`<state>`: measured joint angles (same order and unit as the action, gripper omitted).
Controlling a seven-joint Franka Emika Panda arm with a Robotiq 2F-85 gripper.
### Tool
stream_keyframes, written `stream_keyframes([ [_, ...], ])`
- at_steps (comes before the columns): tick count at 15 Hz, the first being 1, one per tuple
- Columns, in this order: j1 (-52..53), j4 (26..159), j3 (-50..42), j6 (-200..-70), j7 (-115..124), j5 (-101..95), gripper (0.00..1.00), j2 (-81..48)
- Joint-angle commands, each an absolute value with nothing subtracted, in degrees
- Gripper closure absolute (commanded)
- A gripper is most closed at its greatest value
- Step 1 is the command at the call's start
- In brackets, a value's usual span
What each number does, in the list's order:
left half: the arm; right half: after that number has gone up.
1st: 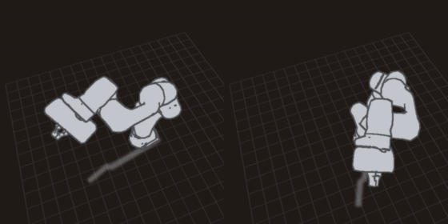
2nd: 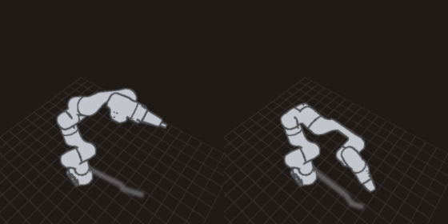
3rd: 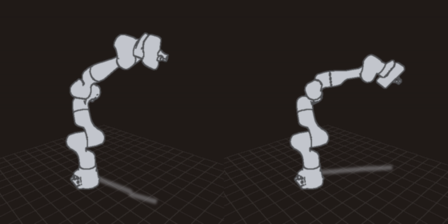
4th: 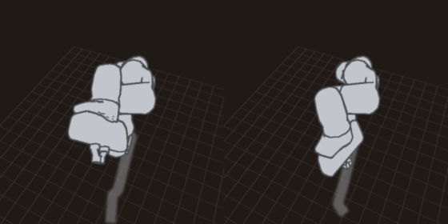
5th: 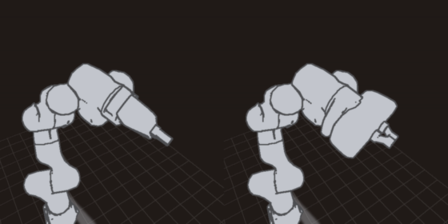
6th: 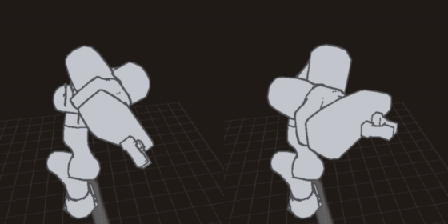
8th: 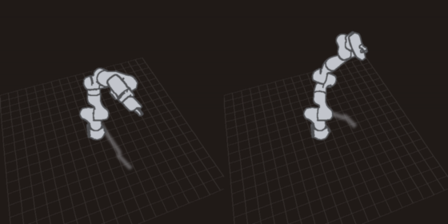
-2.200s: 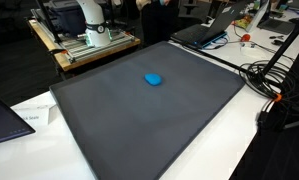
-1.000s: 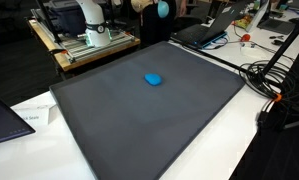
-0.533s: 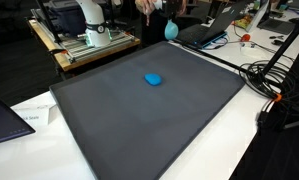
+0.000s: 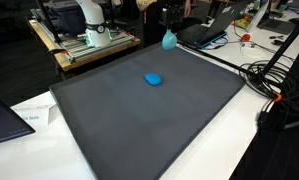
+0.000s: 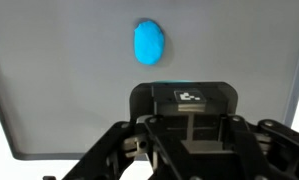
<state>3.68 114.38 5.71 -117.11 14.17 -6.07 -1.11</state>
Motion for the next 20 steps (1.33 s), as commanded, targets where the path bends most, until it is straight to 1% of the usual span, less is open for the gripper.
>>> stream_keyframes([
  [1,4.27,114.08,5.33,-117.22,15.95,-7.21,0.78,-1.75],
  [8,5.45,118.52,5.33,-123.85,20.98,-8.92,0.78,-4.99],
  [12,7.63,120.98,4.99,-128.44,29.41,-16.67,0.78,-7.06],
  [20,13.41,118.66,5.55,-123.02,42.72,-33.82,0.78,-9.77],
])
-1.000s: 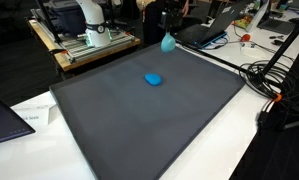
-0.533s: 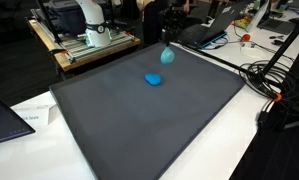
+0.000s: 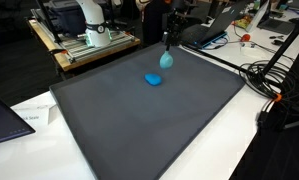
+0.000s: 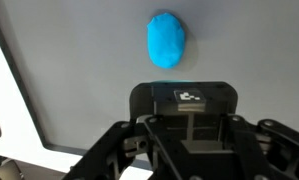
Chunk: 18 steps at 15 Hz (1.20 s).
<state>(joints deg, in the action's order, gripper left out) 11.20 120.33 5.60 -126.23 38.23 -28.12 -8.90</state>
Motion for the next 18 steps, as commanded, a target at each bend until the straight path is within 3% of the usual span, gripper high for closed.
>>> stream_keyframes([
  [1,14.08,118.07,5.83,-121.57,43.47,-35.29,0.78,-10.23],
  [10,19.64,109.22,8.45,-107.72,45.55,-43.03,0.78,-17.94],
  [18,17.92,104.79,8.36,-105.5,37.58,-37.12,0.78,-20.93],
])
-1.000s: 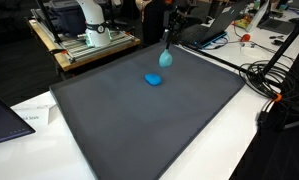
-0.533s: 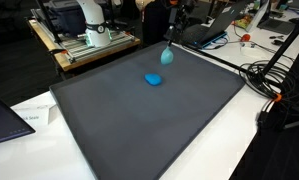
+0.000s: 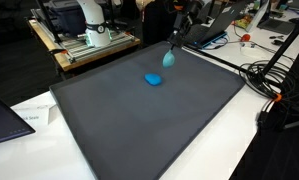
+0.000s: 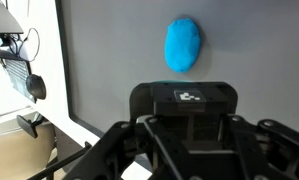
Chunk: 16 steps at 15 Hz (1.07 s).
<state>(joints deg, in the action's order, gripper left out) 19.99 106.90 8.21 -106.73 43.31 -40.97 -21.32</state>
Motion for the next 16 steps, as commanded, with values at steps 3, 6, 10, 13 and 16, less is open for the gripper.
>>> stream_keyframes([
  [3,13.66,105.33,7.49,-107.64,29.21,-29.54,0.78,-19.21],
  [6,9.75,105.34,6.28,-108.57,20.21,-20.63,0.78,-18.18],
  [10,5.43,105.96,4.78,-111.5,12.78,-11.17,0.78,-17.01],
  [13,2.86,106.19,3.74,-113.71,8.62,-5.75,0.78,-16.72],
  [16,0.26,106.2,2.91,-114.49,3.95,-0.34,0.78,-16.77],
])
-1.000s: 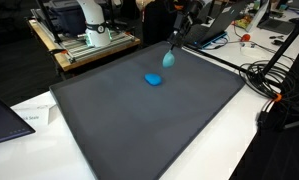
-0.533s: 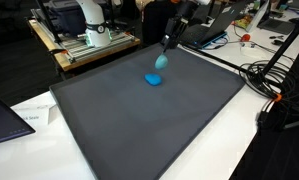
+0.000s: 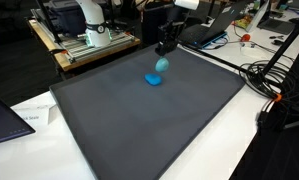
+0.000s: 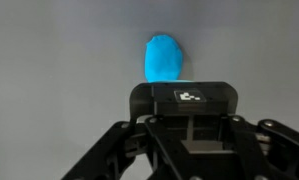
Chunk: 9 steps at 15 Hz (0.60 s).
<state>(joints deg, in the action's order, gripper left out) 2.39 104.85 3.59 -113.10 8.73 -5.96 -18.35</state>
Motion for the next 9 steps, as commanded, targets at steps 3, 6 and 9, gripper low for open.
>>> stream_keyframes([
  [3,-2.76,106.31,2.32,-115.44,-2.25,5.68,0.78,-16.88],
  [6,-5.85,105.48,1.61,-114.96,-8.85,10.94,0.78,-17.65],
  [9,-9.0,104.36,1.23,-114.06,-16.42,15.91,0.78,-18.65],
])
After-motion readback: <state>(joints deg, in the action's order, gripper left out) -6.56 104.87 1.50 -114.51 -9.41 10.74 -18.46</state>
